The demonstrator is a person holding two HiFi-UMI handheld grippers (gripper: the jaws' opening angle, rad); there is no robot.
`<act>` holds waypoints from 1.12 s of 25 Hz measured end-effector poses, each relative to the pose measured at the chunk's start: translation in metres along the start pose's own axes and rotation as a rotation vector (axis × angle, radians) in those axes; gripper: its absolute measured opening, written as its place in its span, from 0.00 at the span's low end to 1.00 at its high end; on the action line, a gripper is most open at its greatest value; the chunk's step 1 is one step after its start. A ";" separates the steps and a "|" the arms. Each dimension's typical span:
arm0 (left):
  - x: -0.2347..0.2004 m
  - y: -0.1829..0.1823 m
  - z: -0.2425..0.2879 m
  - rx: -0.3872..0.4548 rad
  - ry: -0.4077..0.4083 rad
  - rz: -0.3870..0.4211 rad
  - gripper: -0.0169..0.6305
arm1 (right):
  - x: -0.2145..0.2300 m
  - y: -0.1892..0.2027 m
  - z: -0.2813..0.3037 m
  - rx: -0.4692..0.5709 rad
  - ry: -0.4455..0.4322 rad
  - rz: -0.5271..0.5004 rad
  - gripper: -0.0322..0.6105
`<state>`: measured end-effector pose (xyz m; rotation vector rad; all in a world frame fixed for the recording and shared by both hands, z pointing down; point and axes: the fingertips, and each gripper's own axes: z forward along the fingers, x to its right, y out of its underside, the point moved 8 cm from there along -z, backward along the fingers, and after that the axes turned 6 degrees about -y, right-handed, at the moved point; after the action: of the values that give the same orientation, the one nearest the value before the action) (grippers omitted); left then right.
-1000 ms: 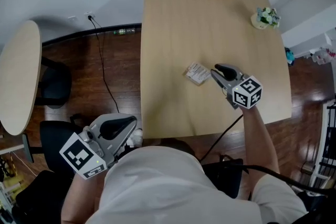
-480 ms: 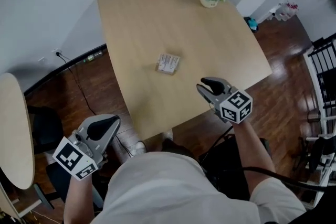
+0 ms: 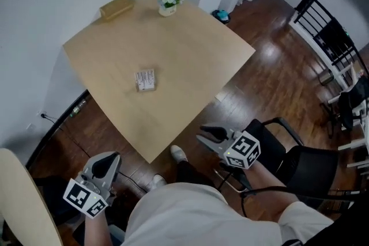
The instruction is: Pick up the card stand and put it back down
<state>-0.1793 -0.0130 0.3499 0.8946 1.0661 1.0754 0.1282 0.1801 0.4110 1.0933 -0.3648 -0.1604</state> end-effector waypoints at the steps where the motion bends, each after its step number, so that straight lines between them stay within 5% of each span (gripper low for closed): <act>1: 0.002 0.002 0.001 -0.002 0.012 0.001 0.03 | -0.008 0.002 -0.005 0.008 0.010 0.008 0.22; 11: 0.026 0.010 -0.004 -0.014 0.068 0.013 0.03 | -0.054 -0.004 -0.031 0.078 0.030 -0.013 0.22; 28: 0.028 0.009 -0.009 0.022 0.054 -0.036 0.03 | -0.066 -0.016 -0.017 0.052 -0.002 -0.047 0.21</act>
<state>-0.1866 0.0171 0.3499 0.8650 1.1373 1.0648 0.0739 0.2073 0.3754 1.1539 -0.3471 -0.1946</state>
